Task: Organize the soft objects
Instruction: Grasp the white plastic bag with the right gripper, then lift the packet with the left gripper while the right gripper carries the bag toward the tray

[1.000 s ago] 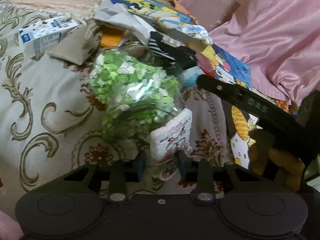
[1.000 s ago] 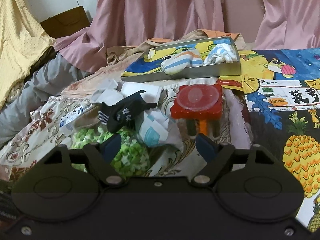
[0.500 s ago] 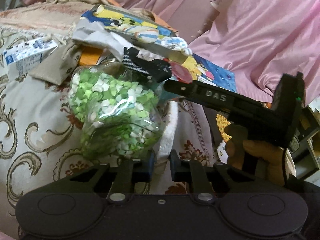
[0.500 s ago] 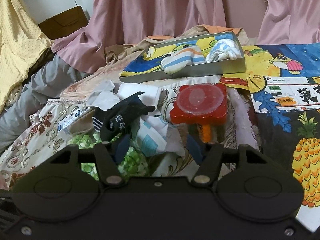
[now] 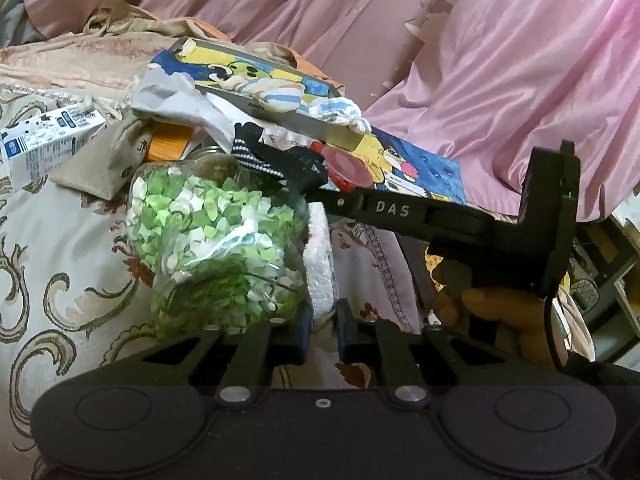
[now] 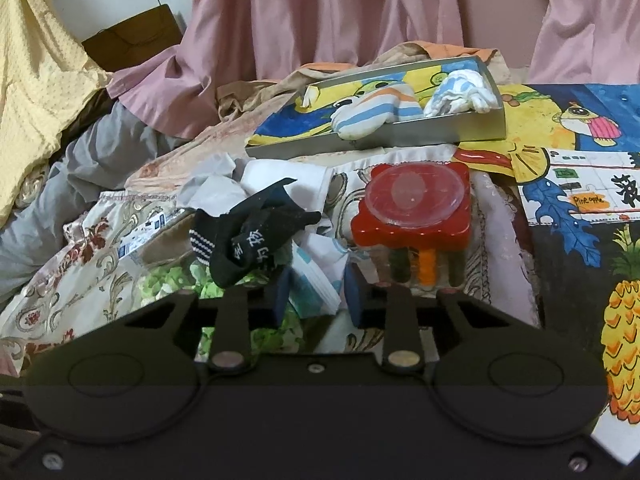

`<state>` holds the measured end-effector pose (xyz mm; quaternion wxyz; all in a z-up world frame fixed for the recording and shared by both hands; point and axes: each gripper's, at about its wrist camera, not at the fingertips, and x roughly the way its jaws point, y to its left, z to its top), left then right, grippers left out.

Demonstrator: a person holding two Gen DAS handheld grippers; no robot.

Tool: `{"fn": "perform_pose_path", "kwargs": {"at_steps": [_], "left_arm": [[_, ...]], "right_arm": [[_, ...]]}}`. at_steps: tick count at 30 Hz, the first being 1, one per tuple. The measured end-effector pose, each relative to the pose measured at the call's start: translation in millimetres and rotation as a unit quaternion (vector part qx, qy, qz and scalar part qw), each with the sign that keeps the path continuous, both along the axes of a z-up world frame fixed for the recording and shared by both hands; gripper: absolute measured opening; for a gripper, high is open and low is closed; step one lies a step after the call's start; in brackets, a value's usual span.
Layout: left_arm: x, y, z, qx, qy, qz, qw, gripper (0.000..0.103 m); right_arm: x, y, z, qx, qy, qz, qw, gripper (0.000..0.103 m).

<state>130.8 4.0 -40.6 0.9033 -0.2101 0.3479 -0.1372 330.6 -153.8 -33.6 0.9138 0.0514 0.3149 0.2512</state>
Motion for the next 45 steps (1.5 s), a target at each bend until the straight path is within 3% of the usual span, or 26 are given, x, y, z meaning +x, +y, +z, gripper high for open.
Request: {"fn": "perform_pose_path", "kwargs": {"at_steps": [13, 24, 38, 45], "left_arm": [[-11.1, -1.2, 5.4, 0.003, -0.023, -0.016, 0.9996, 0.012], [-17.5, -1.7, 14.2, 0.0, -0.049, -0.022, 0.9985, 0.012], [-22.2, 2.7, 23.6, -0.009, -0.083, -0.015, 0.9964, 0.012], [-15.7, 8.1, 36.6, -0.01, -0.103, -0.003, 0.9946, 0.012]], "right_arm": [[-14.8, -5.4, 8.0, -0.04, -0.002, 0.013, 0.999, 0.008], [-48.5, -16.8, 25.7, -0.115, -0.03, -0.007, 0.993, 0.007], [-87.4, -34.7, 45.4, -0.136, -0.054, -0.038, 0.988, 0.007], [-102.1, -42.9, 60.8, -0.107, -0.113, -0.045, 0.987, 0.007]]}}
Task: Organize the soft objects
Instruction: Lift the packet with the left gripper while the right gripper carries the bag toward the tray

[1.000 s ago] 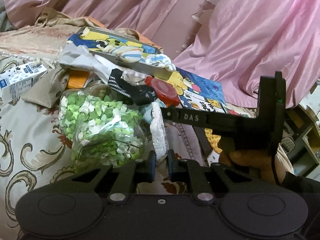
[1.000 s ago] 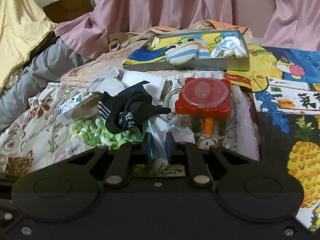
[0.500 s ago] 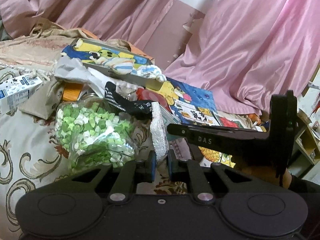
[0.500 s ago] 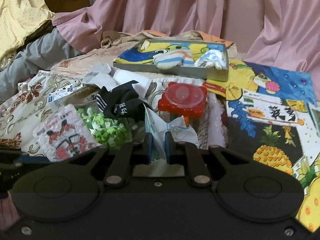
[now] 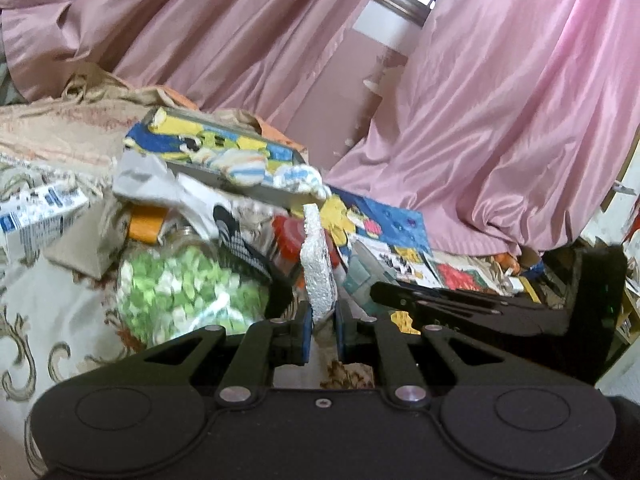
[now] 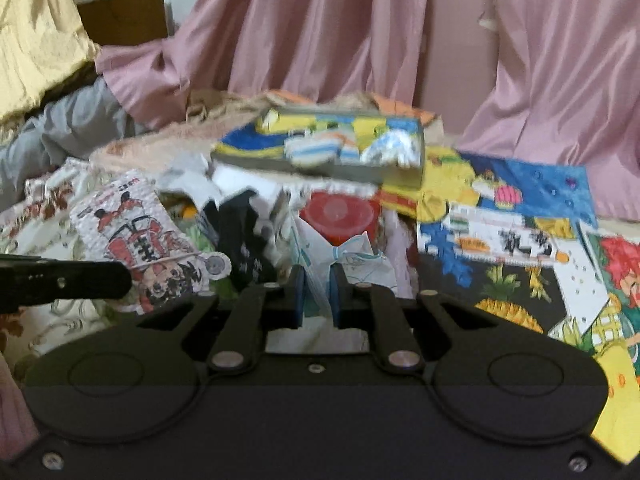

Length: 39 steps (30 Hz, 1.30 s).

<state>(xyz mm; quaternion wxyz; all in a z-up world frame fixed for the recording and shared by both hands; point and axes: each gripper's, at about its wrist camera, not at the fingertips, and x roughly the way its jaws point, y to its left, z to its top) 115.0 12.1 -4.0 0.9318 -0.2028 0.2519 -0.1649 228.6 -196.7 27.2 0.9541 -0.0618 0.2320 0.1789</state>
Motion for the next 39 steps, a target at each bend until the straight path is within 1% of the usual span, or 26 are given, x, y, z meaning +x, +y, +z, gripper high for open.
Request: {"fn": "perform_pose_path", "kwargs": {"at_steps": [9, 13, 16, 18, 21, 26, 29, 34, 39], "left_arm": [[15.1, 10.6, 17.8, -0.001, -0.036, 0.017, 0.9992, 0.012], [32.5, 13.6, 24.6, 0.004, -0.045, 0.02, 0.9988, 0.012], [50.0, 15.9, 30.0, 0.017, -0.07, 0.018, 0.9972, 0.012], [65.9, 20.6, 32.4, 0.007, -0.076, 0.021, 0.9969, 0.012], [89.7, 28.2, 32.3, 0.004, -0.086, 0.033, 0.9958, 0.012], [120.4, 56.1, 23.6, -0.03, -0.081, 0.076, 0.9934, 0.012], [134.3, 73.8, 20.4, -0.049, -0.076, 0.092, 0.9916, 0.012], [159.7, 97.6, 19.6, -0.063, -0.083, 0.11, 0.9885, 0.012], [189.5, 119.4, 16.0, -0.073, -0.082, 0.127, 0.9859, 0.012]], "right_arm": [[-14.5, -5.7, 11.9, 0.025, -0.076, 0.001, 0.997, 0.007], [-10.6, -4.6, 14.0, 0.034, -0.089, -0.003, 0.995, 0.007], [-3.8, -1.9, 14.3, 0.033, -0.095, -0.008, 0.995, 0.007], [1.2, 0.6, 14.2, 0.032, -0.1, -0.009, 0.994, 0.007], [16.0, 11.2, 14.4, 0.033, -0.104, -0.009, 0.994, 0.007], [40.4, 28.4, 15.2, 0.046, -0.111, -0.009, 0.993, 0.007], [56.8, 38.7, 16.3, 0.048, -0.117, -0.007, 0.992, 0.007], [85.9, 58.8, 18.1, 0.04, -0.124, 0.0, 0.992, 0.007], [122.1, 83.1, 21.1, 0.025, -0.107, 0.006, 0.994, 0.007]]}}
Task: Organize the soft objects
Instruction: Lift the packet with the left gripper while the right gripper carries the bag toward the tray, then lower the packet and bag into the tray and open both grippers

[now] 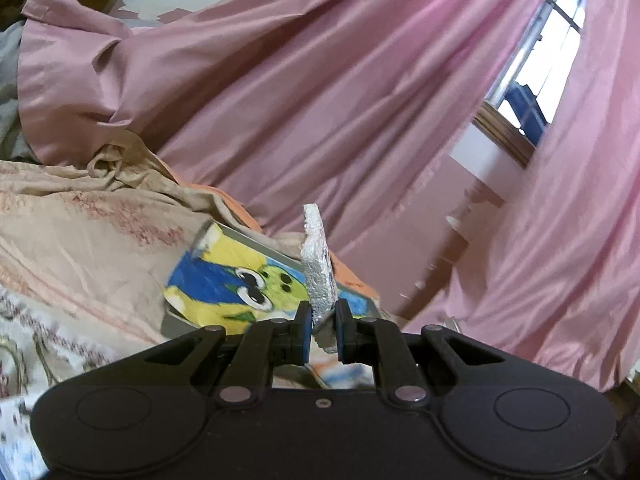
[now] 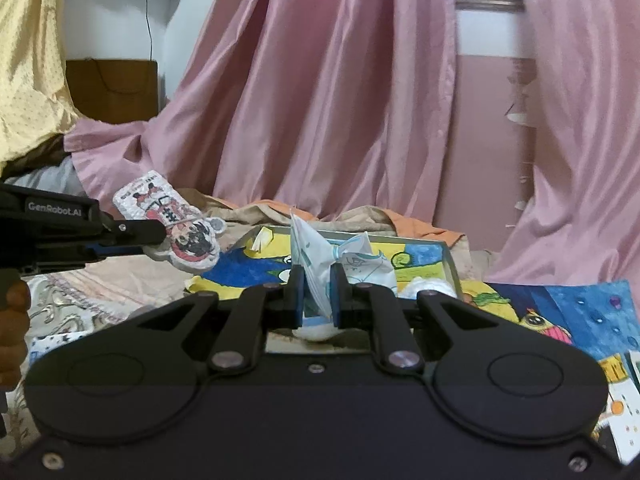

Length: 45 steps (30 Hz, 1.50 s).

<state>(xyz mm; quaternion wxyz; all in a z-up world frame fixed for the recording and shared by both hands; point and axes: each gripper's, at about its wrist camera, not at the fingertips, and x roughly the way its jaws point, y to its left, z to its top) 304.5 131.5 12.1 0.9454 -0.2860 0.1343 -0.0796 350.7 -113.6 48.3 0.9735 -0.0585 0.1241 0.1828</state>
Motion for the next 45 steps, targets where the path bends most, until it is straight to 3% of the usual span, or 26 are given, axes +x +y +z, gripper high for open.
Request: {"fn": "perform_pose_path", "kwargs": {"at_steps": [16, 24, 31, 45], "left_arm": [[71.3, 48.9, -45.8, -0.05, 0.07, 0.006, 0.9962, 0.012], [87.7, 55.7, -48.4, -0.049, 0.088, 0.002, 0.9949, 0.012], [103.0, 55.7, -54.7, -0.025, 0.122, -0.013, 0.9921, 0.012], [117.7, 60.1, -64.8, -0.028, 0.145, -0.011, 0.989, 0.013]], "right_arm": [[106.0, 68.2, -13.4, -0.046, 0.074, 0.025, 0.996, 0.007], [136.4, 87.1, -23.5, -0.053, 0.114, 0.033, 0.991, 0.007], [161.2, 105.8, -33.9, -0.06, 0.14, 0.029, 0.988, 0.008], [178.3, 131.2, -58.9, -0.092, 0.158, 0.036, 0.982, 0.008]]}}
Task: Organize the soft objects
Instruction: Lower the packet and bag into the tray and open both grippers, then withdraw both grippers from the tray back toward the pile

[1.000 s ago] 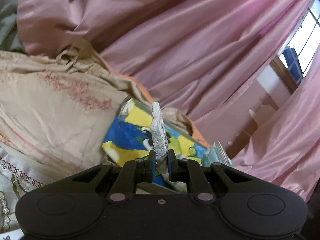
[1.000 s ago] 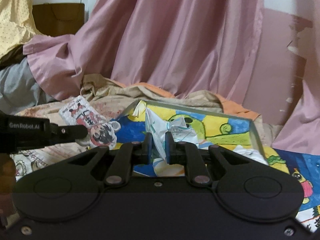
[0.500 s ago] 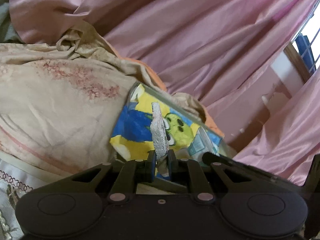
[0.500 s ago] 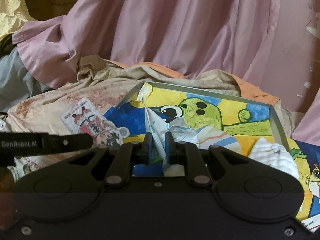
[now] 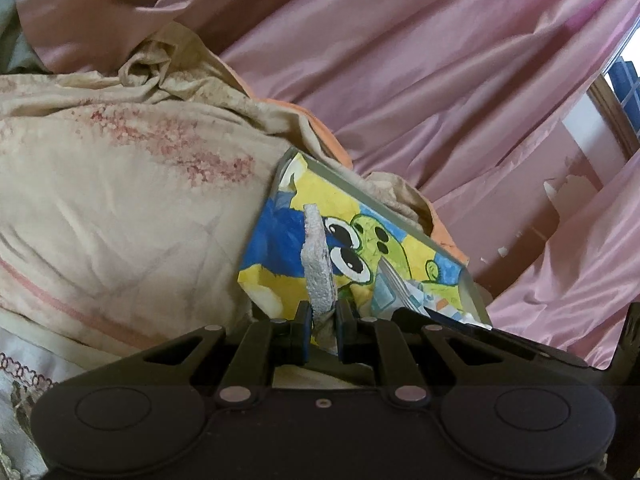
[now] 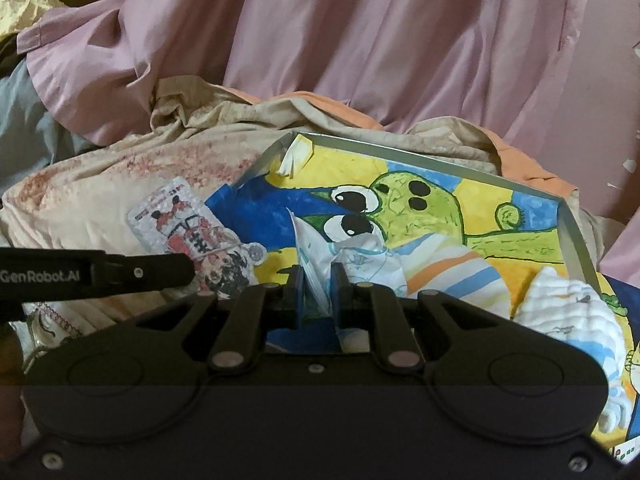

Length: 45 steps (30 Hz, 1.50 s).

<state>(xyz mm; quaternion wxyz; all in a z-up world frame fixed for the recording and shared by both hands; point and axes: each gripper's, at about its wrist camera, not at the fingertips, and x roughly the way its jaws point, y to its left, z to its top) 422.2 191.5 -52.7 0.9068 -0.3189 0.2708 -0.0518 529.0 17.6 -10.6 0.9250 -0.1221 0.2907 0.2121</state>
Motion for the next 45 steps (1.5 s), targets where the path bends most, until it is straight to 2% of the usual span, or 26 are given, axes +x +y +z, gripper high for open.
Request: {"fn": "perform_pose_path", "kwargs": {"at_steps": [7, 12, 15, 18, 20, 22, 26, 30, 34, 41, 44, 45], "left_arm": [[2.1, 0.9, -3.1, -0.002, 0.011, 0.001, 0.9999, 0.013], [2.0, 0.6, -0.9, 0.008, 0.018, 0.01, 0.9998, 0.019], [1.6, -1.4, 3.4, 0.024, 0.022, 0.015, 0.9993, 0.027], [0.3, -4.2, 9.2, 0.037, 0.023, 0.014, 0.999, 0.039], [-2.1, -8.1, 15.0, 0.054, 0.019, 0.016, 0.9983, 0.054], [-4.1, -10.8, 19.1, 0.066, 0.016, 0.018, 0.9976, 0.059], [-7.2, -10.6, 23.0, 0.066, 0.02, 0.017, 0.9974, 0.068], [-12.0, -9.8, 25.6, 0.063, 0.024, 0.018, 0.9975, 0.069], [-20.4, -12.6, 32.6, 0.081, 0.023, 0.026, 0.9961, 0.072], [-39.6, -17.2, 50.0, 0.11, 0.002, 0.036, 0.9933, 0.083], [-49.0, -22.1, 60.0, 0.129, -0.011, 0.041, 0.9907, 0.087], [-52.8, -23.8, 63.3, 0.134, -0.016, 0.043, 0.99, 0.089]], "right_arm": [[3.6, 2.8, -5.0, -0.008, 0.005, -0.001, 1.0, 0.012], [4.3, 0.8, -5.3, -0.008, 0.006, -0.004, 1.0, 0.012], [2.8, -2.2, -3.1, -0.009, 0.007, -0.006, 1.0, 0.013], [-0.9, -4.1, 0.1, -0.013, 0.006, -0.009, 1.0, 0.018], [-2.7, -5.9, 2.4, -0.015, 0.006, -0.01, 1.0, 0.02], [-4.7, -8.1, 4.9, -0.014, 0.005, -0.012, 1.0, 0.023], [-10.2, -14.2, 9.9, -0.015, 0.001, -0.017, 1.0, 0.026], [-16.5, -22.9, 16.5, -0.01, -0.004, -0.022, 1.0, 0.031], [-24.8, -35.3, 25.6, 0.008, -0.01, -0.028, 1.0, 0.042], [-50.9, -58.6, 47.2, 0.035, -0.026, -0.028, 0.999, 0.054], [-66.6, -71.9, 60.0, 0.051, -0.038, -0.029, 0.998, 0.064], [-72.3, -75.1, 64.3, 0.055, -0.043, -0.031, 0.997, 0.072]]}}
